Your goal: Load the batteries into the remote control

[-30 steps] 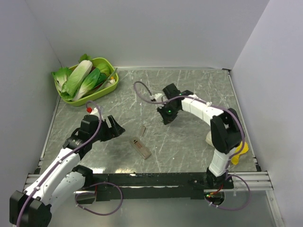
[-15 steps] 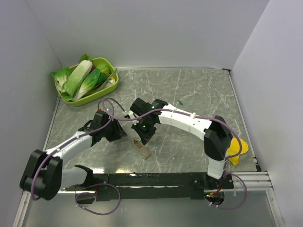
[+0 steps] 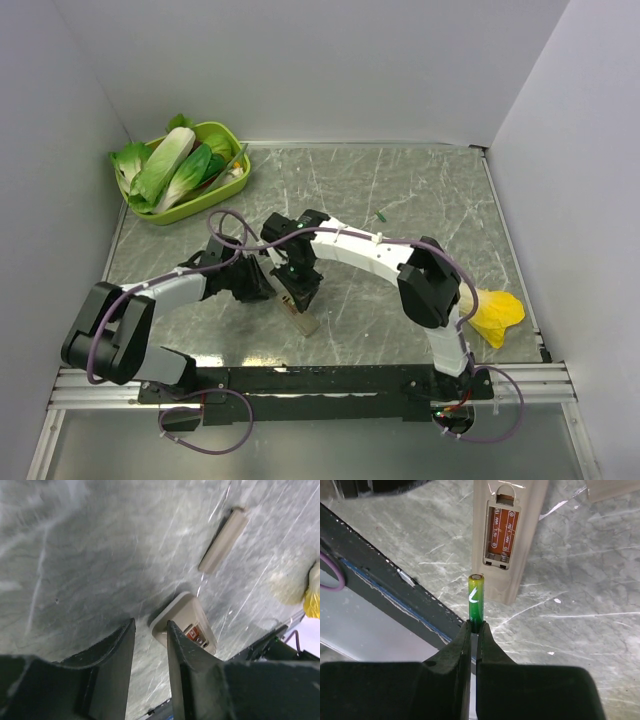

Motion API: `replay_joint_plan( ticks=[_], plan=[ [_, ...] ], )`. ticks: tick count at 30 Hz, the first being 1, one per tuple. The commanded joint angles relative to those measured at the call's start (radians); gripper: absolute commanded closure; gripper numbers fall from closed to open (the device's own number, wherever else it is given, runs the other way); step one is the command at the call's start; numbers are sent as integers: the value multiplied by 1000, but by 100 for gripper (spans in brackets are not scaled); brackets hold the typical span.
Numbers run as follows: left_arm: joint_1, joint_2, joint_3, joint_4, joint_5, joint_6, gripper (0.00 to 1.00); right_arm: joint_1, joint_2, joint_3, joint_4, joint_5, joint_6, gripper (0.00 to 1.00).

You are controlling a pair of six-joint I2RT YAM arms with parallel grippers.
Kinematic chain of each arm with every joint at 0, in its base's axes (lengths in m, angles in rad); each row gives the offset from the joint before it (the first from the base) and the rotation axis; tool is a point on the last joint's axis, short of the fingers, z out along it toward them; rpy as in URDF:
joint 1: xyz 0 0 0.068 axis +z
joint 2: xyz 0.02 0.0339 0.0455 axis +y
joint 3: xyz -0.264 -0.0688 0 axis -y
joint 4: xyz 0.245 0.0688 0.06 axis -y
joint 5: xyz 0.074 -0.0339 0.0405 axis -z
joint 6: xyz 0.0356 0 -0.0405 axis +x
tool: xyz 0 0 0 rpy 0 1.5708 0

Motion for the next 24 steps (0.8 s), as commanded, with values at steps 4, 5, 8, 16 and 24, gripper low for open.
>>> replay_joint_plan(
  ticks=[4, 5, 8, 16, 24],
  plan=[
    [-6, 11, -40, 100, 90, 2, 64, 15, 82, 104, -61, -23, 31, 100],
    [-5, 11, -41, 98, 90, 2, 64, 15, 87, 107, -63, -31, 34, 100],
    [-6, 12, -47, 103, 95, 4, 64, 13, 114, 112, -74, -35, 40, 100],
    [-6, 17, -60, 111, 101, -4, 67, 15, 151, 117, -107, -32, 39, 100],
    [-5, 8, -71, 120, 104, -10, 66, 13, 200, 163, -133, -32, 31, 100]
  ],
)
